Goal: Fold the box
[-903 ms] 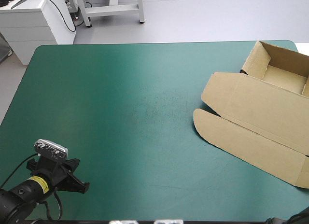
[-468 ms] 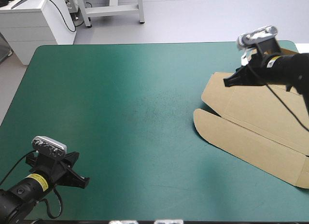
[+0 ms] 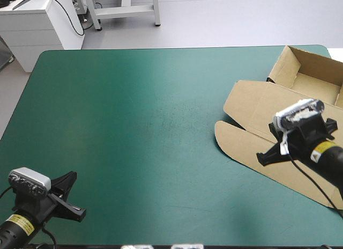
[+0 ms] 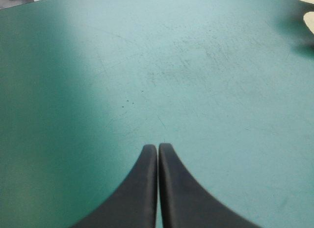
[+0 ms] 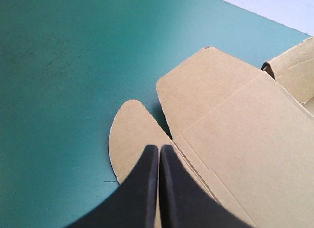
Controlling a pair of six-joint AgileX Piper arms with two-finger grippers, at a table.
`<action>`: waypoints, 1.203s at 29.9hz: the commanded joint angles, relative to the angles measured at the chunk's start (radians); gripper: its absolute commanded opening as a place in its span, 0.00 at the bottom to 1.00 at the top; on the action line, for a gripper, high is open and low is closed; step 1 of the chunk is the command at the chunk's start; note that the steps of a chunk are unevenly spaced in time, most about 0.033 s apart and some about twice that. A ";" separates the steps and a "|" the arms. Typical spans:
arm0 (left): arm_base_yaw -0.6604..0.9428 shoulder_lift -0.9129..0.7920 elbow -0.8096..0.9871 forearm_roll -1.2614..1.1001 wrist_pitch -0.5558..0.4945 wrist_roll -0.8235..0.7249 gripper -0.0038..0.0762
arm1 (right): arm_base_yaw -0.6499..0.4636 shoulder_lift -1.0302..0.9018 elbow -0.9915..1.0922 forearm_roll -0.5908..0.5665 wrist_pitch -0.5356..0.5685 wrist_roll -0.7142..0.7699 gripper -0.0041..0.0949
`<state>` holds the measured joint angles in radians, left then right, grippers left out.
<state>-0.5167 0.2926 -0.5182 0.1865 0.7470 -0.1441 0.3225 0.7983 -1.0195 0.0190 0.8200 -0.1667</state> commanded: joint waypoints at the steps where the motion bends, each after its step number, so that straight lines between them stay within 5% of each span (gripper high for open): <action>1: -0.004 -0.045 0.008 -0.005 -0.075 0.003 0.04 | 0.002 -0.137 0.110 -0.007 -0.166 0.002 0.04; 14: -0.004 -0.151 0.032 -0.025 -0.035 0.056 0.04 | 0.002 -0.546 0.477 -0.012 -0.333 0.008 0.04; 25: -0.004 -0.151 0.073 -0.046 -0.053 0.058 0.04 | 0.002 -0.791 0.585 -0.036 -0.302 0.075 0.04; 36: -0.004 -0.151 0.073 -0.062 -0.018 0.069 0.04 | 0.002 -0.837 0.601 -0.064 -0.221 0.107 0.04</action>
<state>-0.5167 0.1248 -0.4227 0.1293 0.7826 -0.0793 0.3225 -0.0127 -0.3957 -0.0380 0.6518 -0.0614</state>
